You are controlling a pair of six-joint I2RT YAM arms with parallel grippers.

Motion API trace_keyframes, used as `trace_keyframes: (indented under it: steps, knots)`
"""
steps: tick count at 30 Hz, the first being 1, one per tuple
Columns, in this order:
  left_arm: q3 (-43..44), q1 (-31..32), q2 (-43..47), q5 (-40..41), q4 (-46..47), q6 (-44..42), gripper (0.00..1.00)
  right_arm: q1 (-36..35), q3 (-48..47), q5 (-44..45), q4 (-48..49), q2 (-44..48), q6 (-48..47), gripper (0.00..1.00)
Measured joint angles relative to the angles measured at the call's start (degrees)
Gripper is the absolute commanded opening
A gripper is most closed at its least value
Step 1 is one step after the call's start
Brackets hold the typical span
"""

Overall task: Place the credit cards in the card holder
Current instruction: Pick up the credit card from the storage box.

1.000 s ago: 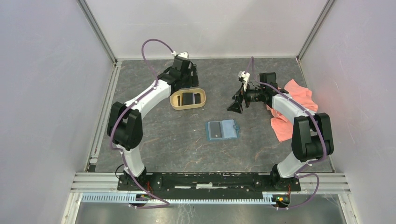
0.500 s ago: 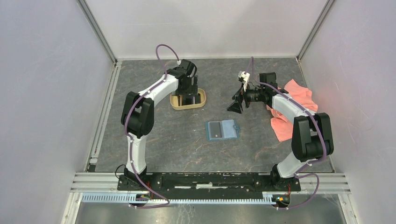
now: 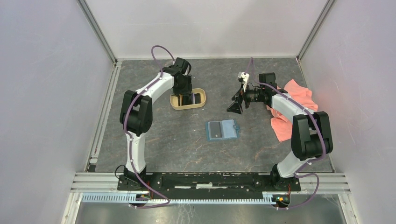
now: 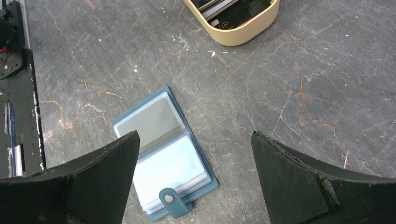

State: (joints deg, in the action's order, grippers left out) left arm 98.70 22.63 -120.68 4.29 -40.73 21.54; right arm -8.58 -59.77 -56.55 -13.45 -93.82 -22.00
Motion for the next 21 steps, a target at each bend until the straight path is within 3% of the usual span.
trace_keyframes:
  steps: [21]
  knots:
    - [4.8,0.8,-3.4,-1.5,-3.5,0.0,0.71,0.0,0.0,0.0,0.0,0.0,-0.2,0.98]
